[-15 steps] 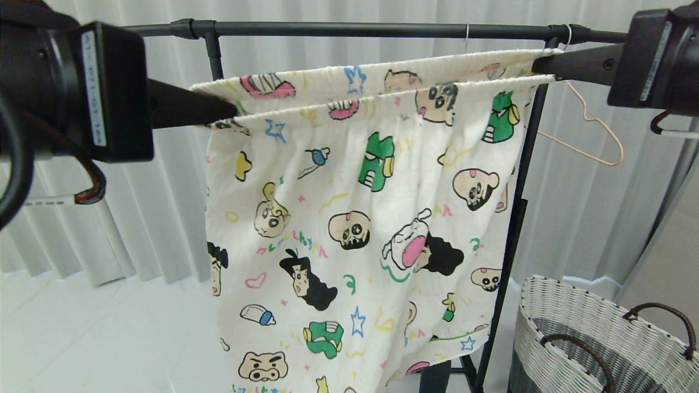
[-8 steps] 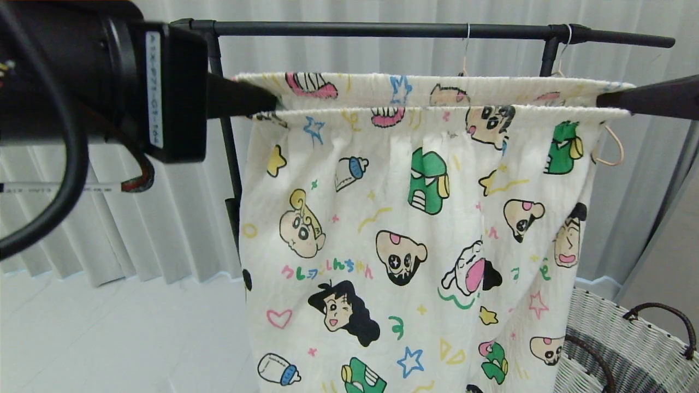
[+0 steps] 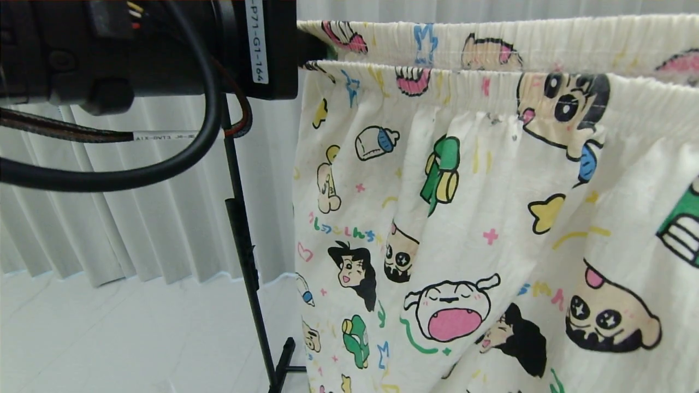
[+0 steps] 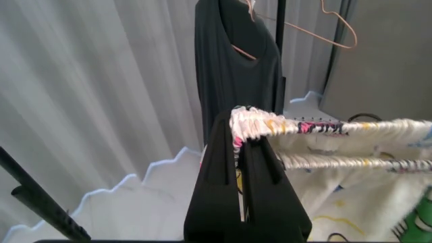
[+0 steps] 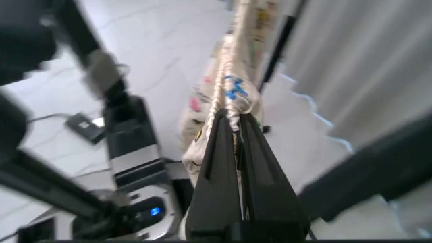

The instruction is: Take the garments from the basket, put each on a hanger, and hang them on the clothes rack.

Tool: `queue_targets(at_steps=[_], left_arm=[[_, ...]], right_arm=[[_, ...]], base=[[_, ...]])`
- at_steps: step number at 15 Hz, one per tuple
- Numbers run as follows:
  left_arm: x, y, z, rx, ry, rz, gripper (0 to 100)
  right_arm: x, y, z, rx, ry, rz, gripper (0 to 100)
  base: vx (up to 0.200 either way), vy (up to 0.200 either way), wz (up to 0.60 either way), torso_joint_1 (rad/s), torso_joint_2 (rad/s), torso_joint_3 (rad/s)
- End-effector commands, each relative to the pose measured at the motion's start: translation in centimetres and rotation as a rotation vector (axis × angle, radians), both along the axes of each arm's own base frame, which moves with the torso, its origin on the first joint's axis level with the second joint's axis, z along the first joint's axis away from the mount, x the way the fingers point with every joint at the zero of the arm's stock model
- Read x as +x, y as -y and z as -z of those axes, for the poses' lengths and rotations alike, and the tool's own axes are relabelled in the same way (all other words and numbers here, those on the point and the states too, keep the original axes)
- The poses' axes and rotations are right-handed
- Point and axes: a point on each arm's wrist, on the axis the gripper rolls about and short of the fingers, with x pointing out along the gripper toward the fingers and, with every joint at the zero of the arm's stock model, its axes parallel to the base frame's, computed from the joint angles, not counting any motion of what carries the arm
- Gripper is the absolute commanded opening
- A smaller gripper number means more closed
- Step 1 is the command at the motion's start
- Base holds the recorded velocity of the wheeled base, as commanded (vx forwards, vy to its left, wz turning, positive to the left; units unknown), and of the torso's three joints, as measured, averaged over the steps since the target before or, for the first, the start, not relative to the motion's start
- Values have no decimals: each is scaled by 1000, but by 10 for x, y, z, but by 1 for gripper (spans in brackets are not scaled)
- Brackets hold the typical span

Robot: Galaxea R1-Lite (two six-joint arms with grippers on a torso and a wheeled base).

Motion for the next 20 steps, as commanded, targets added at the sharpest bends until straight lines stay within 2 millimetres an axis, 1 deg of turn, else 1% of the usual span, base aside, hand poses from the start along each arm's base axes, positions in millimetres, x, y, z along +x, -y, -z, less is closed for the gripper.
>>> queue_targets(at_steps=[1,4,6,8,10,11,12,13,14,15,16,18,20], left_arm=[[1,1,1,3,-2,-1,0],[-9,-3,-1,1,-6,17,0],[-26,-20,4,77,-98,28,0],[-52,-35,7,93,-213,69,0],[-75,-48,11,107,-330,109,0],[-82,-52,11,106,-356,127,0],[-94,-57,10,90,-399,166,0],[-95,-57,10,90,-401,168,0],[-107,-59,6,45,-442,227,0],[-115,-61,3,20,-457,270,0],[-120,-60,1,6,-468,304,0],[-128,-59,-2,-14,-486,363,0],[-129,-59,-2,-15,-489,367,0]], right_arm=[[-2,-2,1,-4,-4,-24,0],[-1,-1,4,-18,-6,7,0],[11,-4,11,-66,33,189,0],[23,-16,15,-20,102,248,0],[37,-34,21,77,162,252,0],[42,-40,22,106,179,252,0],[50,-52,23,157,208,245,0],[51,-53,23,160,210,246,0],[61,-68,23,196,233,244,0],[68,-77,23,211,242,243,0],[71,-81,24,215,244,246,0],[72,-83,25,212,243,245,0],[71,-81,25,217,244,248,0]], base=[[0,0,0,0,0,0],[0,0,0,0,0,0],[0,0,0,0,0,0],[0,0,0,0,0,0],[0,0,0,0,0,0],[0,0,0,0,0,0],[0,0,0,0,0,0],[0,0,0,0,0,0],[0,0,0,0,0,0],[0,0,0,0,0,0],[0,0,0,0,0,0],[0,0,0,0,0,0],[0,0,0,0,0,0]])
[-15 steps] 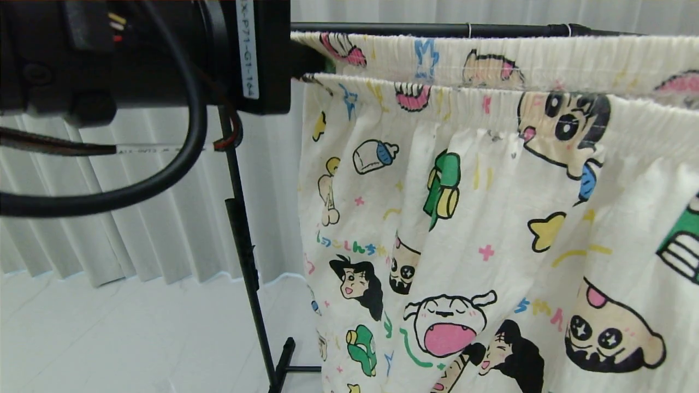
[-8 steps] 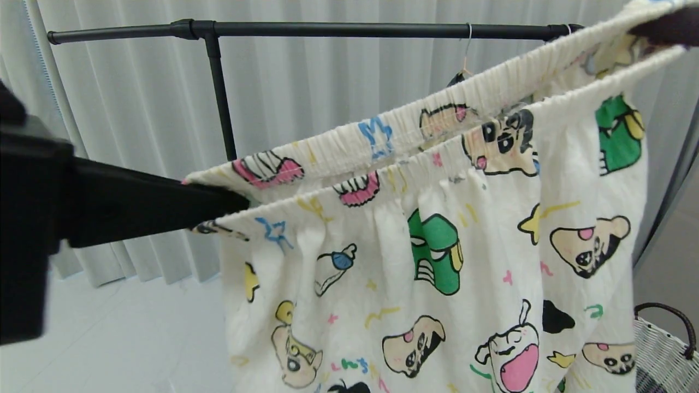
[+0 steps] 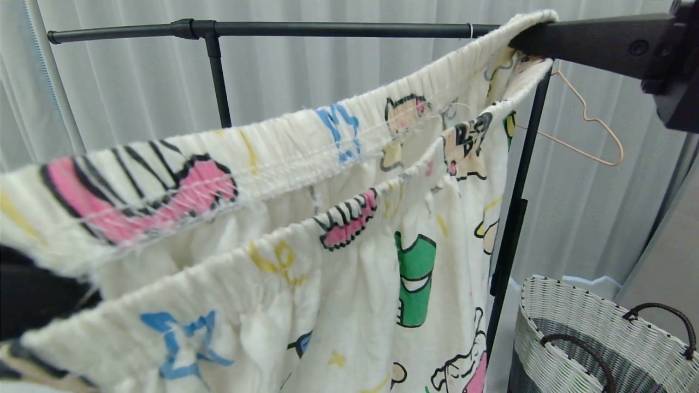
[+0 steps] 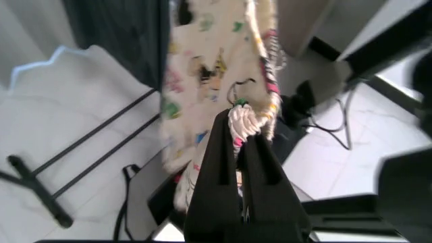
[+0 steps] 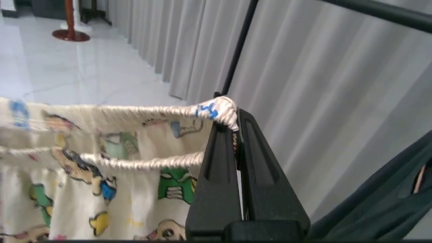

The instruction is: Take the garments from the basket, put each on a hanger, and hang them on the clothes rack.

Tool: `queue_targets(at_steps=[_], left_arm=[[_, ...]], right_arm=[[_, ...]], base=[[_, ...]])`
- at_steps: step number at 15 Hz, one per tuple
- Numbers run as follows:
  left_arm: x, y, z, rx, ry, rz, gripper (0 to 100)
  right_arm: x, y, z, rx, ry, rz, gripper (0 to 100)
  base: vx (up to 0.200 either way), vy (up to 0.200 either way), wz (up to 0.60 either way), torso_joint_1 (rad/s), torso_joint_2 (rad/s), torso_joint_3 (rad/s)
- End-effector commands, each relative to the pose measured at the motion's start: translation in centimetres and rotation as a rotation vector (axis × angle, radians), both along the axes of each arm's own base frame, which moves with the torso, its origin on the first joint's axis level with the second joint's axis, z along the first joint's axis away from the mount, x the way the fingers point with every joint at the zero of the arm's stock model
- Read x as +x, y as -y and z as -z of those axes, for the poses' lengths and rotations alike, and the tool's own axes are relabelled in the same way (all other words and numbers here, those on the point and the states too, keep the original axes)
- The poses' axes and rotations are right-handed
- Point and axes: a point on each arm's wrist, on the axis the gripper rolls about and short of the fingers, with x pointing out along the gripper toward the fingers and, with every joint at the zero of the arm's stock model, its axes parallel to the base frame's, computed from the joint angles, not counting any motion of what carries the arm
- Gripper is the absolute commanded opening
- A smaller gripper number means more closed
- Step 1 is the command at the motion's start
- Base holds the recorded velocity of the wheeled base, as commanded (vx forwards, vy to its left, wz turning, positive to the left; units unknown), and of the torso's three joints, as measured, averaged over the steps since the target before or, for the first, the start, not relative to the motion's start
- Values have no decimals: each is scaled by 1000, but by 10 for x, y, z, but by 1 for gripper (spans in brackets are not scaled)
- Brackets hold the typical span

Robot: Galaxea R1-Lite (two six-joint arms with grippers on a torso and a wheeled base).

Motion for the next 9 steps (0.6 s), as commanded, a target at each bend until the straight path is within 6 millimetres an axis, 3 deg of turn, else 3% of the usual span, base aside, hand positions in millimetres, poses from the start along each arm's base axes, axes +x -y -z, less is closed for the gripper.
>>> queue_targets(at_steps=[1,4,6,9], left_arm=[[-2,-1,-1,-5,2,12,0],[-1,-1,-1,-2,4,9,0],[8,-1,0,39,61,-31,0],[47,-6,3,259,274,-167,0]], right_arm=[[1,-1,2,-8,-5,0,0],[0,4,0,-6,-4,22,0],[5,19,0,-19,-17,132,0],[1,53,-2,-49,-45,278,0]], base=[[0,0,0,0,0,0],[0,0,0,0,0,0],[0,0,0,0,0,0],[0,0,0,0,0,0]])
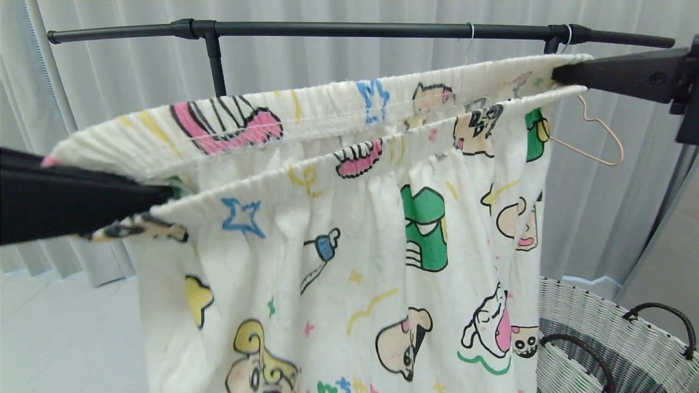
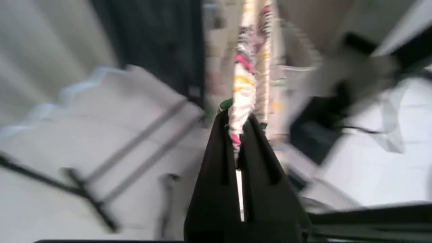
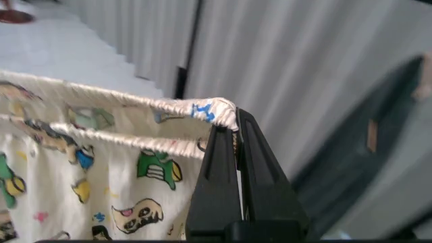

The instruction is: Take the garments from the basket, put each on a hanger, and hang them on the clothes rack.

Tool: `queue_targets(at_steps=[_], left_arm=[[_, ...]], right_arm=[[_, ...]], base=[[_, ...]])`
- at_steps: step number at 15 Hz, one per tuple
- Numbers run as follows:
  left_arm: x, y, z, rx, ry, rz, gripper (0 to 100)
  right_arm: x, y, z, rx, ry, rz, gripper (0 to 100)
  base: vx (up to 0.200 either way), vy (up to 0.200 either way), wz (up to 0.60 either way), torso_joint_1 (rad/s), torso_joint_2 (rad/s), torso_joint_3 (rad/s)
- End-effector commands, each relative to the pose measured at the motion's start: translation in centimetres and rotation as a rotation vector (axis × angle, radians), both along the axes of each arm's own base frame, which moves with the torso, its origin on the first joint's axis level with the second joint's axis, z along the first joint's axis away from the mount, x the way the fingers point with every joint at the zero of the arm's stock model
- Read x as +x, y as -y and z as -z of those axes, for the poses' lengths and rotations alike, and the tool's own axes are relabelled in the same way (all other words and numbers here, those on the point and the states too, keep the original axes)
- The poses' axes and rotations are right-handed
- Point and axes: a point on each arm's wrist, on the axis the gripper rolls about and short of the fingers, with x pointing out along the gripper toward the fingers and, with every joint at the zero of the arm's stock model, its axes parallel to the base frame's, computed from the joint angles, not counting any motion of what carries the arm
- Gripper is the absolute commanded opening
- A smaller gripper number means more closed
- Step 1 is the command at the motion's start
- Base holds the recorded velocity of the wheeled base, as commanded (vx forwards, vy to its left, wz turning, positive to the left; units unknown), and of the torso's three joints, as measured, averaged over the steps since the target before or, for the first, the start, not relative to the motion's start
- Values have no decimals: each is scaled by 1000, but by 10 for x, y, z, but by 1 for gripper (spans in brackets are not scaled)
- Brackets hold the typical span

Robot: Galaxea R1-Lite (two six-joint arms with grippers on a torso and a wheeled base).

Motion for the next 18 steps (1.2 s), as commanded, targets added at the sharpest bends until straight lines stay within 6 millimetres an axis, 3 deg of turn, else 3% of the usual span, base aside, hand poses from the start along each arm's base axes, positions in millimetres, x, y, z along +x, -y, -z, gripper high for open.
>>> queue_targets(at_steps=[1,3,6,18], left_arm=[[38,5,3,122,91,-151,0],[57,24,4,65,122,-181,0],[66,39,34,109,84,-178,0],[63,38,26,76,120,-181,0]], right_arm=[[-15,24,-6,10,10,48,0],[-30,35,3,-44,-51,30,0],[-45,38,38,-127,-123,-11,0],[-42,36,38,-94,-87,37,0]], base=[[0,0,0,0,0,0],[0,0,0,0,0,0],[0,0,0,0,0,0],[0,0,0,0,0,0]])
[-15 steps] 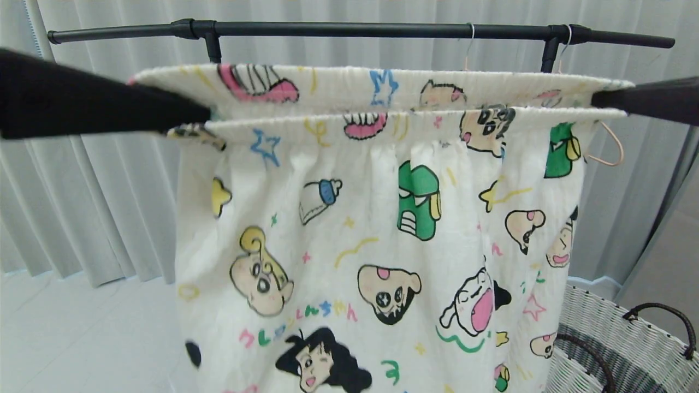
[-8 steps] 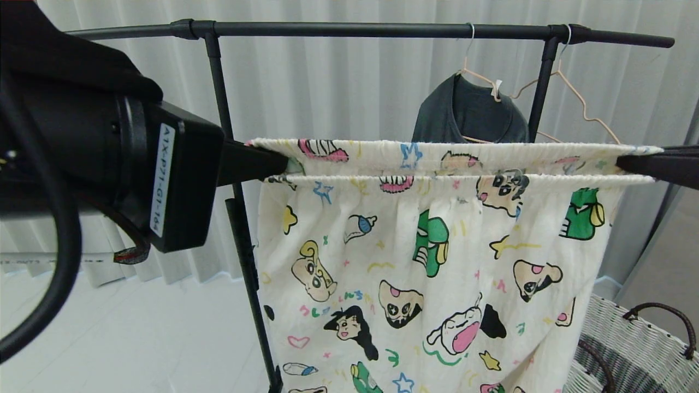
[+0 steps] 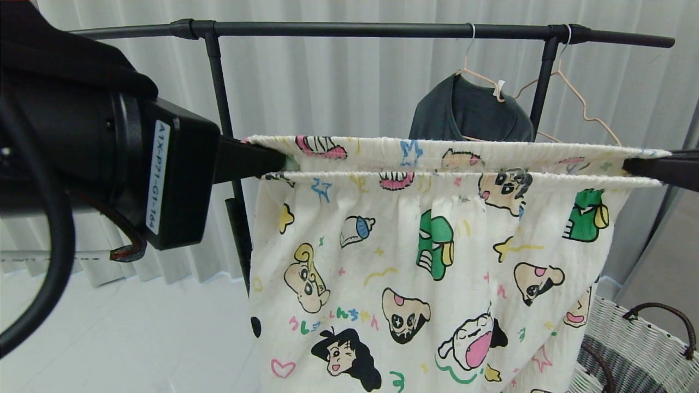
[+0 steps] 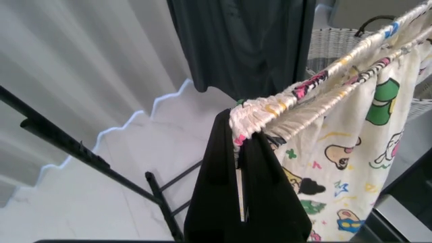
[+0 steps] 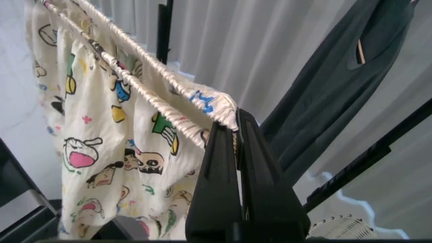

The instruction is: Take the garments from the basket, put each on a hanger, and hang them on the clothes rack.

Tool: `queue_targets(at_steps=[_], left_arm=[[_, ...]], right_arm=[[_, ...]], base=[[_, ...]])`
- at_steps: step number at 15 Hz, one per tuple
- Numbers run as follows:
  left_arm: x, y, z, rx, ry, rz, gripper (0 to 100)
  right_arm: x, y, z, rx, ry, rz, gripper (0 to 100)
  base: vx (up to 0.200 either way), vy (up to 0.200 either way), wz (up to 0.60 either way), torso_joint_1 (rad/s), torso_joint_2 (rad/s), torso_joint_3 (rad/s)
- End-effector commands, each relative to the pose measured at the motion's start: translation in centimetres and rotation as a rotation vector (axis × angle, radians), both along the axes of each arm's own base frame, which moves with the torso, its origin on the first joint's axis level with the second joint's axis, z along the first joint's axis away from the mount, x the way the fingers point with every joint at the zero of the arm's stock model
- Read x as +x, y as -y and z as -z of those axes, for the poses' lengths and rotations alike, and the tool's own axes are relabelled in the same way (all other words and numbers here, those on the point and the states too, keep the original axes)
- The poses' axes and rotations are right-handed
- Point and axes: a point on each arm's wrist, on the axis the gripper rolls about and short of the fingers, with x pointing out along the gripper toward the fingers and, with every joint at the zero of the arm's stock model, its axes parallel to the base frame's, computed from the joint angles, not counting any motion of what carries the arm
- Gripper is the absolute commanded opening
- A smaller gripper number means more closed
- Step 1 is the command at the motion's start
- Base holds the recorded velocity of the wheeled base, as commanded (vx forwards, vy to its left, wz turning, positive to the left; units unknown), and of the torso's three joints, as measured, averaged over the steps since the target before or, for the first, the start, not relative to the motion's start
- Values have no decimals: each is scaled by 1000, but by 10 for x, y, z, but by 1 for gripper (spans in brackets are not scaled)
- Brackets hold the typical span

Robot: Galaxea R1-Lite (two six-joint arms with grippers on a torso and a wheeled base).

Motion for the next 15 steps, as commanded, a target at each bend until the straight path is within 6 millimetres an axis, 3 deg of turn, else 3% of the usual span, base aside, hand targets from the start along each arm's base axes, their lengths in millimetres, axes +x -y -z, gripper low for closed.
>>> queue_targets(at_steps=[1,2,8,12,15], left_arm=[[-1,1,0,1,-2,5,0],[-1,1,0,1,0,5,0],[6,5,7,65,27,-111,0],[16,-6,10,113,66,-289,0],[21,-12,17,166,83,-396,0]], right_arm=[[1,-1,2,-9,-7,11,0],[1,-1,6,-18,-15,11,100],[-4,8,28,-24,-28,30,100],[28,61,41,-180,-92,622,100],[32,89,45,-289,-85,818,100]], base=[[0,0,0,0,0,0],[0,0,0,0,0,0],[0,0,0,0,0,0],[0,0,0,0,0,0],[0,0,0,0,0,0]])
